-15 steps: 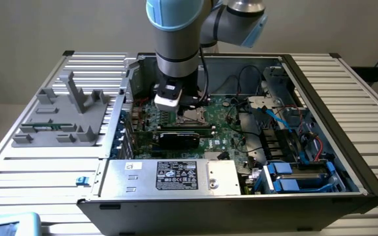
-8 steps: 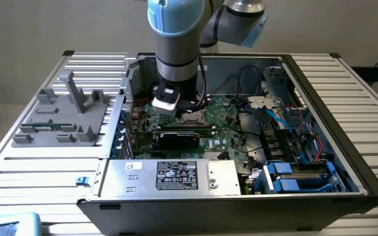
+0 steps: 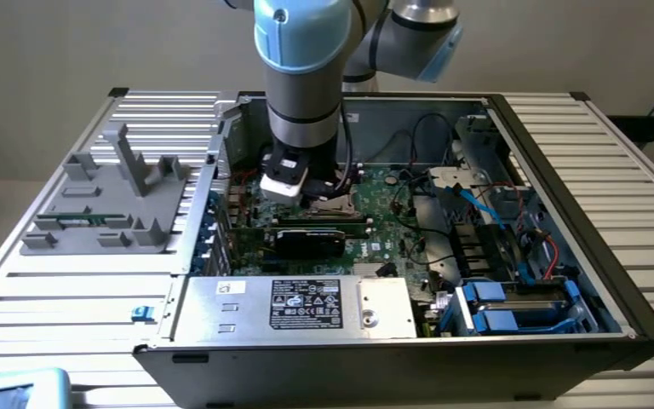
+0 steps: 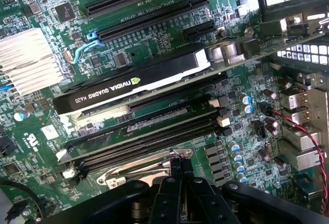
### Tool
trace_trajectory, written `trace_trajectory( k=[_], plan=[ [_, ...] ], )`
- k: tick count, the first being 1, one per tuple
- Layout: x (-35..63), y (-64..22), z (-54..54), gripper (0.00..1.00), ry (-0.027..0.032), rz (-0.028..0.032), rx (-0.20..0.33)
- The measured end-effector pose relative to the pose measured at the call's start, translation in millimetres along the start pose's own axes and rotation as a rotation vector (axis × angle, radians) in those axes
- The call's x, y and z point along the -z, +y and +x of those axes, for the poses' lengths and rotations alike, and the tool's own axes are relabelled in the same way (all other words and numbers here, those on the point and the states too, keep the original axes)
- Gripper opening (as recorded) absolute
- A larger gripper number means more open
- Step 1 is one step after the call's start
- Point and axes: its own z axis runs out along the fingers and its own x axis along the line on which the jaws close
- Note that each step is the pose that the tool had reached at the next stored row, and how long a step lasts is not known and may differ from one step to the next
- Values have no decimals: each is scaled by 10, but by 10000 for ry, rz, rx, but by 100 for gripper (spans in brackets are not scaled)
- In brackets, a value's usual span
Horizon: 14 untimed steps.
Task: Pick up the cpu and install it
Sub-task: 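Install the second cpu locking lever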
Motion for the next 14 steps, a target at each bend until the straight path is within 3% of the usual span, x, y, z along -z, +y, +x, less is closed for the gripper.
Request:
trace_trajectory(
  k=[3,7,14],
  plan=[
    [-16,12,-20,11,-12,36,0],
    [-27,16,-26,11,-49,138,-1],
    [-55,25,-26,11,-96,263,-3]
  ],
)
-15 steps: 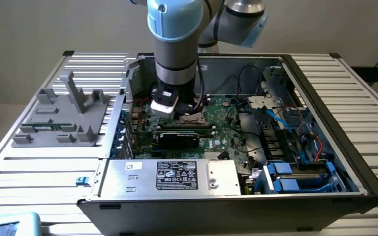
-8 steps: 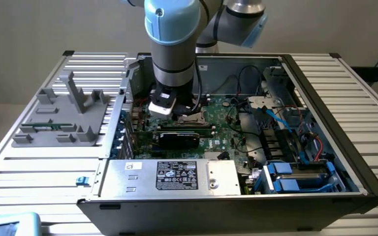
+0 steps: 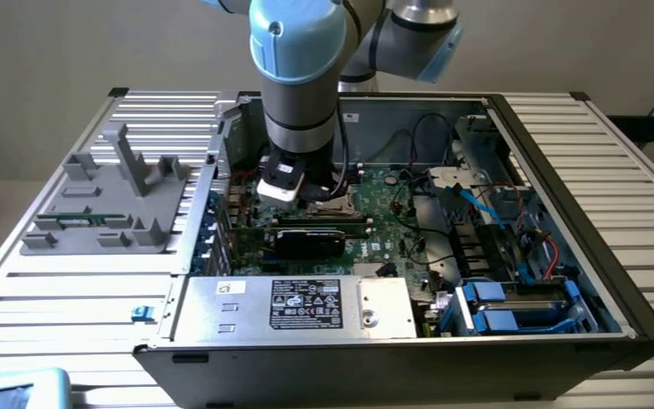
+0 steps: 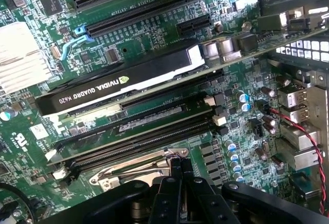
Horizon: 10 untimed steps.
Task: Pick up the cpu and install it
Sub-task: 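Install the second cpu locking lever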
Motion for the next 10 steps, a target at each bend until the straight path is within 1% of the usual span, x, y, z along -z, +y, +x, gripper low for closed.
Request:
trace_trajectory(
  k=[5,10],
  plan=[
    [-34,11,1,11,-23,62,1],
    [-88,28,-1,11,-26,70,1]
  ],
)
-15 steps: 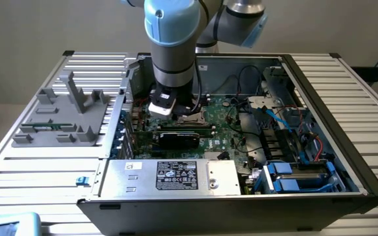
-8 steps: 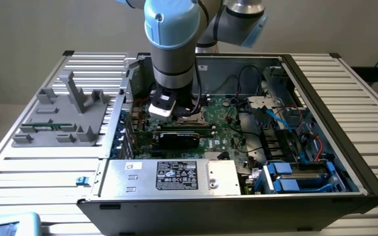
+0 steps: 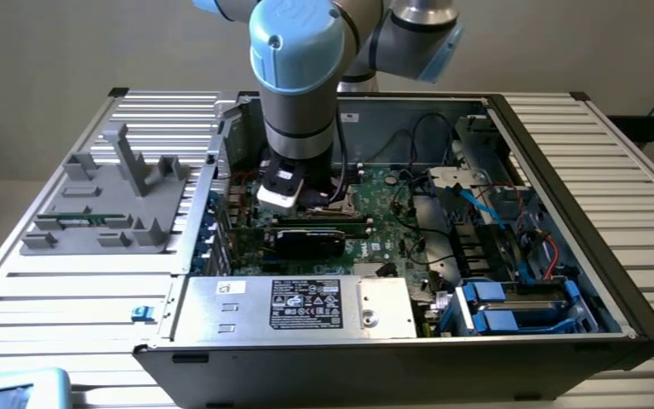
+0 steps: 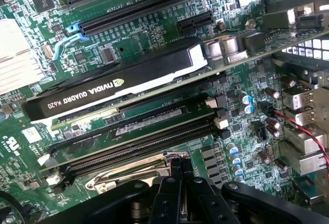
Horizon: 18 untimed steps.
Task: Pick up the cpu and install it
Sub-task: 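Install the second cpu locking lever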
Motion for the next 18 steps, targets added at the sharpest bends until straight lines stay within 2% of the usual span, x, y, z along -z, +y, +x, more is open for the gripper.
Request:
trace_trajectory(
  k=[9,18],
  plan=[
    [-26,12,-11,11,-2,1,0],
    [-61,28,-22,11,-14,34,0]
  ],
)
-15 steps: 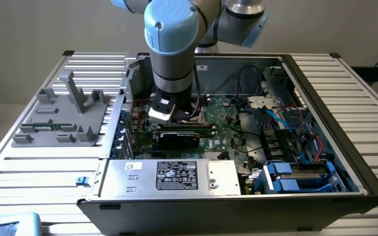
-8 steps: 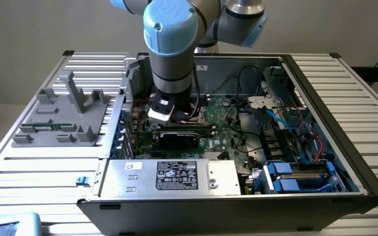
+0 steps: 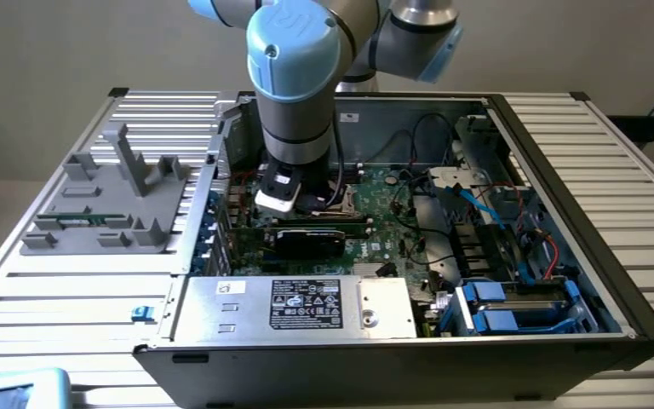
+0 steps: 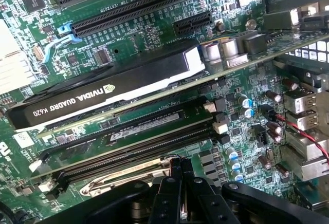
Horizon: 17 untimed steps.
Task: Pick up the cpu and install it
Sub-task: 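Install the second cpu locking lever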
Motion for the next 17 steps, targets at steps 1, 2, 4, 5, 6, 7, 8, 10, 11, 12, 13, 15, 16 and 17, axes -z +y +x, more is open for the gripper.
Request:
trace_trajectory(
  k=[1,2,4,5,6,7,8,10,11,12,13,15,16,17],
  plan=[
    [-5,1,0,11,-1,5,-1],
    [-11,3,0,11,-3,10,-2],
    [-20,6,1,11,-5,16,-2],
    [-25,8,1,11,-6,19,-2],
    [-29,9,1,11,-7,21,-1],
    [-33,10,1,11,-7,23,-2],
    [-38,12,0,11,-7,25,-3],
    [-47,15,-1,11,-7,26,-2],
    [-50,16,-3,11,-8,25,-2],
    [-52,17,-5,11,-9,26,-2],
    [-54,19,-7,11,-10,30,-2],
    [-56,22,-14,11,-17,48,-2],
    [-57,23,-16,11,-24,66,-2],
    [-58,24,-17,11,-33,90,0]
  ],
)
